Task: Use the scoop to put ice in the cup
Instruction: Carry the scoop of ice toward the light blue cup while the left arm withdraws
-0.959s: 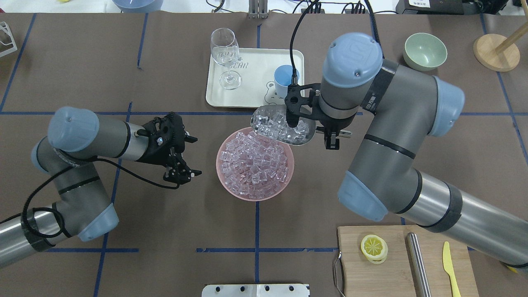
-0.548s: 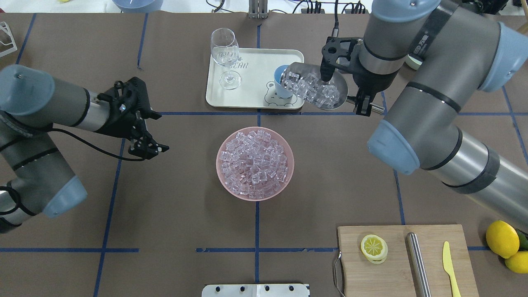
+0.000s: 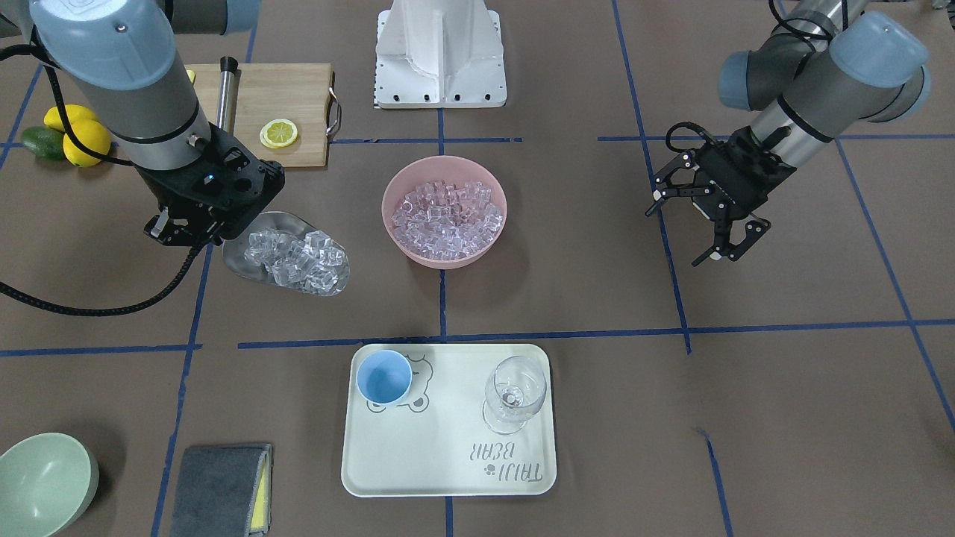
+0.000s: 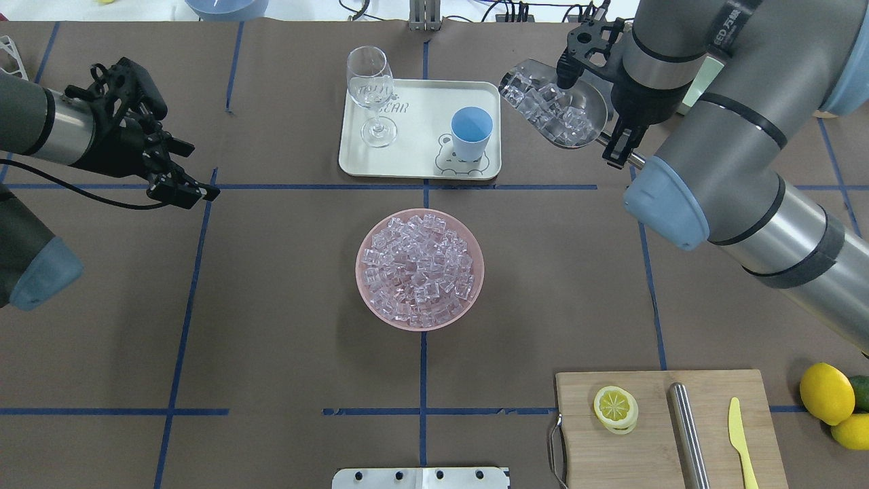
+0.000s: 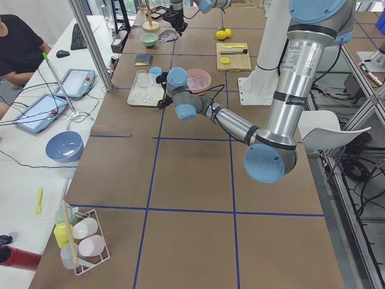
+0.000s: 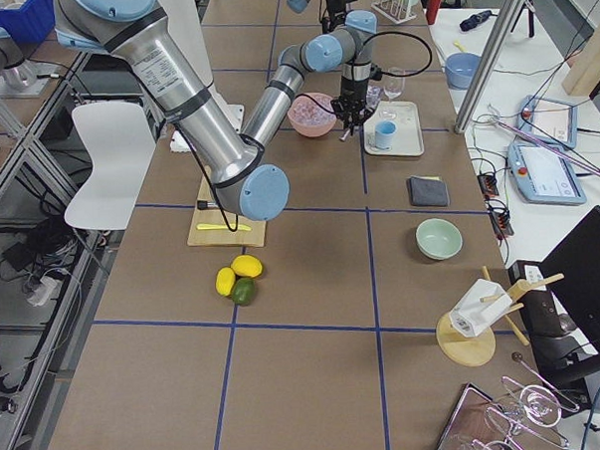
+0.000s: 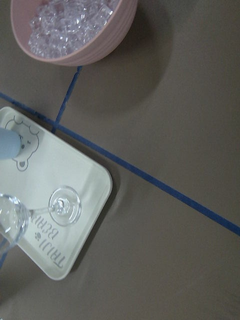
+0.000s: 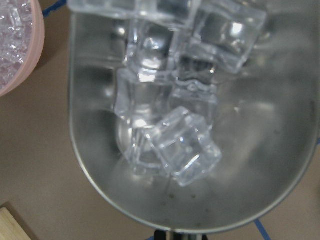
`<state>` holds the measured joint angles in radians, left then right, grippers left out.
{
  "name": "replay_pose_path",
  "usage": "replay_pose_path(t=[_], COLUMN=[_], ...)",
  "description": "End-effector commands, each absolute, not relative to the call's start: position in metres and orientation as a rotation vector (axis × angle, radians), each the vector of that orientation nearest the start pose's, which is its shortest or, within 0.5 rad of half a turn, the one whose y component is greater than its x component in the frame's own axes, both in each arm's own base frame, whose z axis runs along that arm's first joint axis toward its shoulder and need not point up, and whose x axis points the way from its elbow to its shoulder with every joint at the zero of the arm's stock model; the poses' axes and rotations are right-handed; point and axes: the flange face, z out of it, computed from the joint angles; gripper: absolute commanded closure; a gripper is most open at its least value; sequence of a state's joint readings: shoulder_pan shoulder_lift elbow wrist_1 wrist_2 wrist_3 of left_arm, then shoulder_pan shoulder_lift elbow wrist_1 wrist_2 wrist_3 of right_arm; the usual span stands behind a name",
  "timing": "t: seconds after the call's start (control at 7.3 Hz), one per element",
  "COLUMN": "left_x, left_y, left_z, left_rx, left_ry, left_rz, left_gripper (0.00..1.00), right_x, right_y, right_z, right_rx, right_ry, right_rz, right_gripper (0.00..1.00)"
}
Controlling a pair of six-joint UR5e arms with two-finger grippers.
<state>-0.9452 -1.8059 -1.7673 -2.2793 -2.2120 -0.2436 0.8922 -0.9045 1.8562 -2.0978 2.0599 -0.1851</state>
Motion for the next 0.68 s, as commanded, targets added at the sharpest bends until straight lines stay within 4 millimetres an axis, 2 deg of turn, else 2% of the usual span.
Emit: replay_pose_path(t=[0.0,0.14,0.27,0.41,0.55], left_x=[0.236,0.214,0.204,0.198,0.197], left_y=[-0.515,-0.522,-0.529,-0.539,-0.541], left_z=[0.38,0.391,0.398,0.42,0.424], left_rx=[0.728,0.724,0.718,0.677,0.67], left_ry=[0.98,0.957,0.944,0.927,0.923], left_rz=[0.61,0.569,0.542,0.512,0.507], left_gripper=[0.0,0.0,0.0,0.0,0.0], right_x=[-0.35,-0.37,-0.378,-0.397,-0.41], right_y=[-0.566,-0.586,-0.59,-0.585,-0.578], right_z=[0.202,0.195,0.204,0.213,0.218], right_rx=[0.212,0.161,0.117,0.079,0.067], right_ry=[-0.595,-0.605,-0.63,-0.631,-0.623], right_rz=[-0.802,-0.767,-0.758,-0.772,-0.79], right_gripper=[1.0,1.0,1.0,1.0,1.0])
